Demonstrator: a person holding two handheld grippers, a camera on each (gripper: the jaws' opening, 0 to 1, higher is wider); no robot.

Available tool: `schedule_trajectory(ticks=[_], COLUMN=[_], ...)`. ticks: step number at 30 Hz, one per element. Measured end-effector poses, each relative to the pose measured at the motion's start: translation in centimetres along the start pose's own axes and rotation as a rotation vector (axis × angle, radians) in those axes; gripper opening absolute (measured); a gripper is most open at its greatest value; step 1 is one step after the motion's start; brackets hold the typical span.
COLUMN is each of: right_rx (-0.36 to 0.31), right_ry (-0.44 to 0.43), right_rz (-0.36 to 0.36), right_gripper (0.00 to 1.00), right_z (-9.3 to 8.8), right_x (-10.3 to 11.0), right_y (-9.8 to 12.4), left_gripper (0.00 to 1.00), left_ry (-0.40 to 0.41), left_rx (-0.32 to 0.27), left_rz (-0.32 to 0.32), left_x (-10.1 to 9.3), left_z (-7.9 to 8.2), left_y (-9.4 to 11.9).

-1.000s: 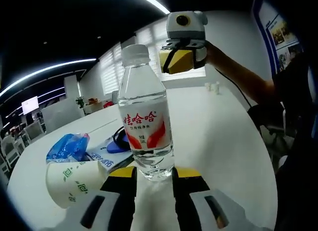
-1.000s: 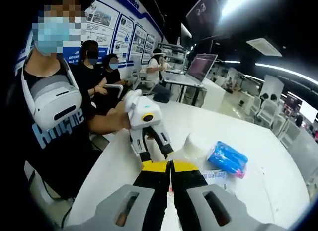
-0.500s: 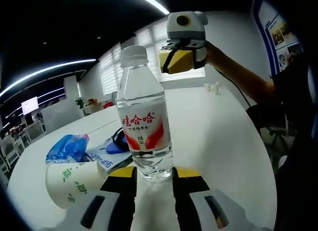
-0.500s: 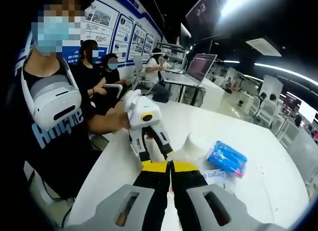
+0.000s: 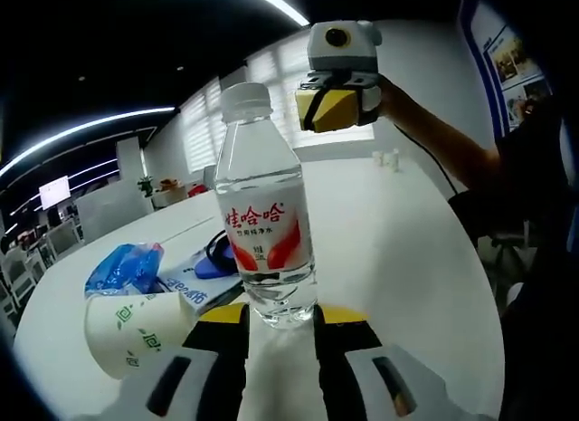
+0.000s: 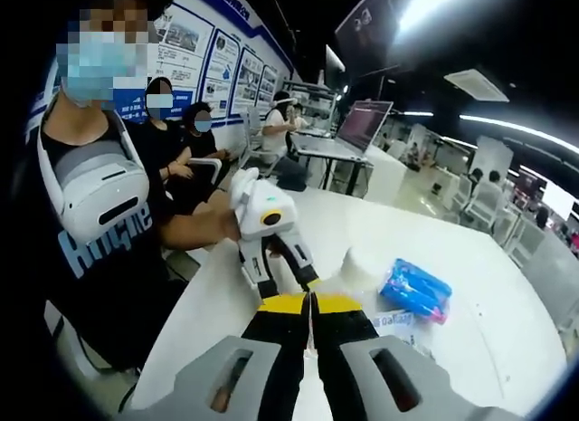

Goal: Arrange the tabletop items into an orderly group along one side of the table until the central work area is clear of visible clutter.

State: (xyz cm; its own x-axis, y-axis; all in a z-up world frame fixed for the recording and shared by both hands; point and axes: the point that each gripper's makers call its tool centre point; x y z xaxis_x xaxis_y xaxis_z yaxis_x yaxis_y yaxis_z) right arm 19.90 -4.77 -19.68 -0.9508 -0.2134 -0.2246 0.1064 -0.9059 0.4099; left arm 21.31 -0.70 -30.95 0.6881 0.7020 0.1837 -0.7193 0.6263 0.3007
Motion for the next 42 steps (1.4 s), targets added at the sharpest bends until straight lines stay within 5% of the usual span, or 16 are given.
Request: schedule_trajectory(ticks=[15,42], right_rx=[-0.131,-0.149], right_ry=[-0.042,-0.122], right_rz=[-0.188,-0.393], right_gripper=[0.18,0.3], right_z=[3.5,3.0], right_x=[-1.2,-2.9], right_y=[0.8,0.6], left_gripper=[0.29,0.33], left_ry=[0.002,-0.008], left_rx=[-0.005,-0.029], left_rz=[0.006,-0.03], left_x=[0.2,0.3], left_z=[0.1,1.1], left_y=[-0.2,0.3])
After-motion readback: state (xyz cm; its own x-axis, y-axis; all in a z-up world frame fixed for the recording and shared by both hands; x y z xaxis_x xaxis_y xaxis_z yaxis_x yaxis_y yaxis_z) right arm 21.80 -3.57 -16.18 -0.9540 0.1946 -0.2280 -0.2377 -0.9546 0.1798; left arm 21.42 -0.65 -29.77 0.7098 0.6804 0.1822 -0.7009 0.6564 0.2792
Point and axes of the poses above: the point that each gripper's makers call its tool centre point, and the gripper's own axes: y roughly backward along the fingers, x roughly to its left, z roughly out of its top, and after that the axes turned 1 degree about -x, right-handed
